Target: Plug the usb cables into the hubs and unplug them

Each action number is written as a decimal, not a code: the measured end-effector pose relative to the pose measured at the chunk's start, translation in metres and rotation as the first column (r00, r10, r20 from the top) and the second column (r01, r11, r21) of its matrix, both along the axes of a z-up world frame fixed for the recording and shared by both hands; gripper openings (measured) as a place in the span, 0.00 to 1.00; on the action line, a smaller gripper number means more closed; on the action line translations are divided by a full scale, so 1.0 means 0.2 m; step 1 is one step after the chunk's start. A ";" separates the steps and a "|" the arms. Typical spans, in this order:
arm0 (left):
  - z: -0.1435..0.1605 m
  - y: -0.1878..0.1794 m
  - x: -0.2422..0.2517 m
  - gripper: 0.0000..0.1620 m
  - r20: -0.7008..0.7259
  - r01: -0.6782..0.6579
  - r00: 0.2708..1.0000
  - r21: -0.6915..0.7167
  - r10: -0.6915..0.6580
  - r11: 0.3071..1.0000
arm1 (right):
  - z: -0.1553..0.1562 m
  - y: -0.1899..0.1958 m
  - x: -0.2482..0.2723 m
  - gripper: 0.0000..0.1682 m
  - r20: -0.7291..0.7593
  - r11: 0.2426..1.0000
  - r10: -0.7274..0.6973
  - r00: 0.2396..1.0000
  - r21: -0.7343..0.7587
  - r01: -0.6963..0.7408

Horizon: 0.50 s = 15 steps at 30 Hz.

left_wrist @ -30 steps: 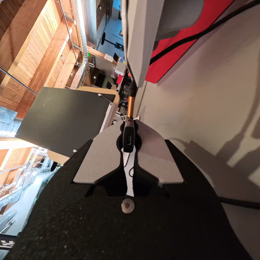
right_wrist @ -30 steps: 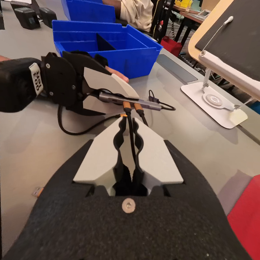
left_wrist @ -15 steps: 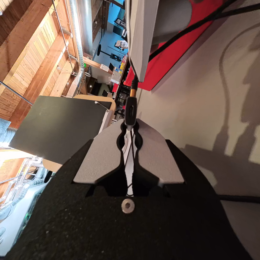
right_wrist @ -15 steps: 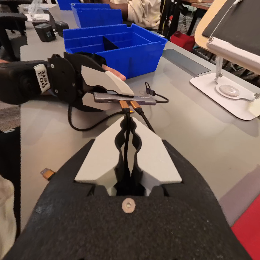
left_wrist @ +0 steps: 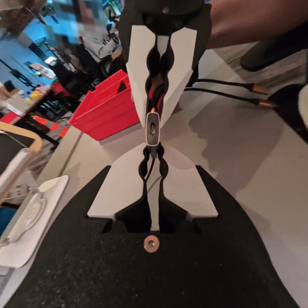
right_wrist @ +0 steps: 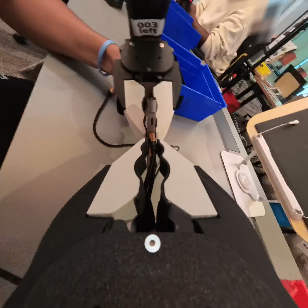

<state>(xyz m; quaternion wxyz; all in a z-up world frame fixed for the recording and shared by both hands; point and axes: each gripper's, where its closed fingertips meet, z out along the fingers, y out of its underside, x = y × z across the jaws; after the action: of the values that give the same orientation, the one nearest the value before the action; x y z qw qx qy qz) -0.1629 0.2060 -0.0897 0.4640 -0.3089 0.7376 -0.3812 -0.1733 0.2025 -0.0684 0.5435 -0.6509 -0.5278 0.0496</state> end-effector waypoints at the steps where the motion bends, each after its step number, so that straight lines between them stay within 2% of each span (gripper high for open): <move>1: 0.01 -0.01 -0.01 0.06 -0.010 0.025 1.000 -0.044 -0.026 0.999 | 0.01 -0.01 -0.01 0.03 -0.032 1.000 0.018 0.999 -0.010 -0.018; 3: 0.07 -0.02 -0.03 0.06 0.034 0.061 0.998 -0.137 -0.057 0.989 | 0.08 -0.01 -0.02 0.03 -0.161 0.999 0.022 0.987 -0.040 -0.029; 7: 0.21 -0.04 -0.04 0.06 0.171 0.114 0.983 -0.306 -0.063 0.945 | 0.17 -0.02 0.00 0.03 -0.446 0.984 0.014 0.895 -0.155 -0.092; 9: 0.22 -0.04 -0.04 0.06 0.167 0.138 0.983 -0.367 -0.081 0.920 | 0.18 -0.02 0.00 0.03 -0.514 0.978 0.003 0.858 -0.178 -0.110; 12: 0.27 -0.06 -0.06 0.05 0.210 0.210 0.971 -0.495 -0.119 0.843 | 0.23 -0.02 -0.01 0.02 -0.626 0.965 -0.020 0.780 -0.216 -0.149; 15: 0.26 -0.05 -0.04 0.06 0.184 0.187 0.978 -0.536 -0.102 0.823 | 0.20 -0.01 0.01 0.03 -0.633 0.958 -0.061 0.772 -0.253 -0.132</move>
<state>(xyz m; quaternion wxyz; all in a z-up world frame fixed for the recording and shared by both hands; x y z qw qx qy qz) -0.1701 0.1959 -0.0381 0.3785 -0.3432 0.5817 -0.6329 -0.1710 0.2005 -0.0289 0.5896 -0.6564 -0.3133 0.3514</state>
